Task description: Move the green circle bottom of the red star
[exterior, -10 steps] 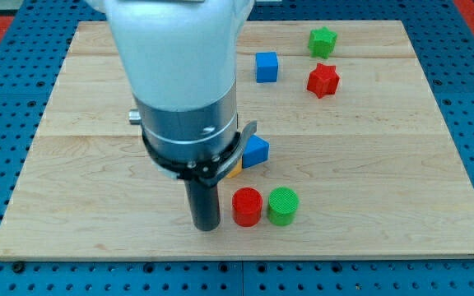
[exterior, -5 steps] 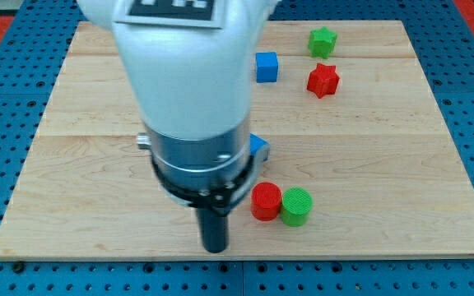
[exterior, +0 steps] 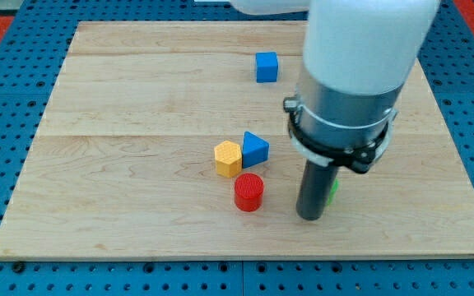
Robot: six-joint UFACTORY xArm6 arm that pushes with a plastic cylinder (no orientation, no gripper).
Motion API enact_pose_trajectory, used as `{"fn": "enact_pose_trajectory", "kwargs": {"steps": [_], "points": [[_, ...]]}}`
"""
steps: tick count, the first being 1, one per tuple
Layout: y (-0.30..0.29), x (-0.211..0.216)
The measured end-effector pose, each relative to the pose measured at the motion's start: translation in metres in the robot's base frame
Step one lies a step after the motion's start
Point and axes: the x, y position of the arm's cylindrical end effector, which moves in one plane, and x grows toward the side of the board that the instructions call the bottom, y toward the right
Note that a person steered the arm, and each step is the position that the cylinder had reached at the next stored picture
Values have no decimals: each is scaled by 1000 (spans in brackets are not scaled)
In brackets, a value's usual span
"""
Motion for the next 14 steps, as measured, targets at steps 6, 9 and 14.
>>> {"fn": "enact_pose_trajectory", "kwargs": {"steps": [6, 9, 14], "points": [[-31, -96], [-13, -151], [-86, 27]]}}
